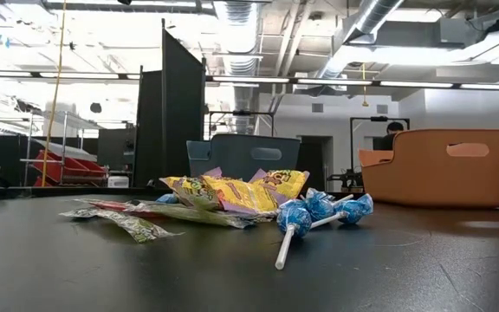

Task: Sort candy
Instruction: Put the yellow candy into the yellow bin, then put the blue candy into the orange bin

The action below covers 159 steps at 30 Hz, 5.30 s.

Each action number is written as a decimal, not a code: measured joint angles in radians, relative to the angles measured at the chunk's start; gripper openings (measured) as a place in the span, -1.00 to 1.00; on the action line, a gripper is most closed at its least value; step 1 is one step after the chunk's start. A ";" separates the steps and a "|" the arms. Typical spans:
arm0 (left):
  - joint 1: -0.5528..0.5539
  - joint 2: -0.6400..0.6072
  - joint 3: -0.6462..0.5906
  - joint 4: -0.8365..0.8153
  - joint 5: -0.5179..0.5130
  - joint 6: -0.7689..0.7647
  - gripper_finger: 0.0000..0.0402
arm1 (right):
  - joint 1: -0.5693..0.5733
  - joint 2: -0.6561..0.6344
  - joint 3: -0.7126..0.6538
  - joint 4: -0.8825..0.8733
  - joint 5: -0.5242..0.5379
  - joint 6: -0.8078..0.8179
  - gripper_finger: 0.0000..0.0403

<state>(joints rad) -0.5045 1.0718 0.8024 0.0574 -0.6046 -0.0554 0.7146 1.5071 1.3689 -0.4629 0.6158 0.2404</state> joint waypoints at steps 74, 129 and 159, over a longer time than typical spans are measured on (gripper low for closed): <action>0.042 0.056 0.000 -0.017 0.015 -0.047 0.00 | -0.182 0.542 -0.001 0.086 -0.329 -0.384 0.30; 0.042 0.056 0.000 -0.048 0.015 -0.073 0.00 | -0.203 0.520 0.106 0.070 -0.430 -0.435 -1.00; 0.043 0.056 0.000 -0.052 0.015 -0.077 0.00 | -0.269 -0.124 0.001 0.044 -0.110 -0.147 -1.00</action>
<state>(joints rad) -0.4618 1.1278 0.8021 0.0055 -0.5896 -0.1323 0.4451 1.3827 1.3702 -0.4192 0.5059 0.0937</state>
